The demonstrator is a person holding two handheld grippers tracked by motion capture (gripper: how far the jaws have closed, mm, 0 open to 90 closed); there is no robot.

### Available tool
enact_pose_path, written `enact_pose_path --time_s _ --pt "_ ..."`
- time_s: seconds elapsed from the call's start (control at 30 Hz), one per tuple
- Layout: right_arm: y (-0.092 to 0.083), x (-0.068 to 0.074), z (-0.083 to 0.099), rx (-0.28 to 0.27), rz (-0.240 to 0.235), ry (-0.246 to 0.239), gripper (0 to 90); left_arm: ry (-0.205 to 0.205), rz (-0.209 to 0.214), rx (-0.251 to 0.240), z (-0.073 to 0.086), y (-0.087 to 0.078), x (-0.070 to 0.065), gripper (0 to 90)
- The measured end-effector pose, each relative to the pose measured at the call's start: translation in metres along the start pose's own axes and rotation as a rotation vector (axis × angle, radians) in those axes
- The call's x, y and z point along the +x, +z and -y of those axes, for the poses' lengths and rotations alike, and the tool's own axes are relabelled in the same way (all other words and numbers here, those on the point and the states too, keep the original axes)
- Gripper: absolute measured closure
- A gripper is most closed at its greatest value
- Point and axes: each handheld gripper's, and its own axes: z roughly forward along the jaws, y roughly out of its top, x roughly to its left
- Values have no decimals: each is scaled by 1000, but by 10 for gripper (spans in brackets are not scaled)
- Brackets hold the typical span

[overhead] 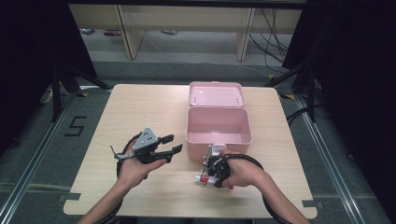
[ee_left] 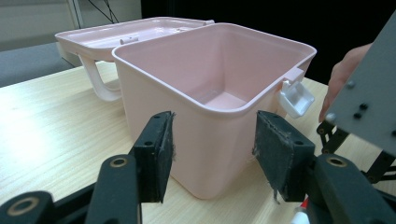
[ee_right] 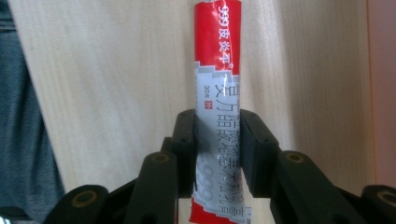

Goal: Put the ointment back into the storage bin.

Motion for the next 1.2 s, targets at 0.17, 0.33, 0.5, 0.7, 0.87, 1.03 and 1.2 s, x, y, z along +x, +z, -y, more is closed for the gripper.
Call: enact_pose_path --time_s 0.17,0.33,0.5,0.7,0.87,1.03,1.2 --pt "-10 -2 3 -21 -7 -21 706 -2 1 -3 1 0 -1 468" --pt "-19 -2 7 -38 -7 -40 707 -2 0 -1 2 0 0 468" --pt "-28 -3 9 -40 -7 -36 707 -1 -2 -1 2 -1 0 468" --pt "-36 -7 11 -62 -8 -79 707 -2 -3 0 3 -2 0 468" --pt "-44 -5 13 -52 -8 -55 707 -3 3 3 5 0 -1 467" --pt "-52 -8 15 -57 1 -67 707 -1 3 1 3 0 -1 468" --pt "-59 -9 17 -59 3 -60 706 0 10 -7 3 1 -1 467"
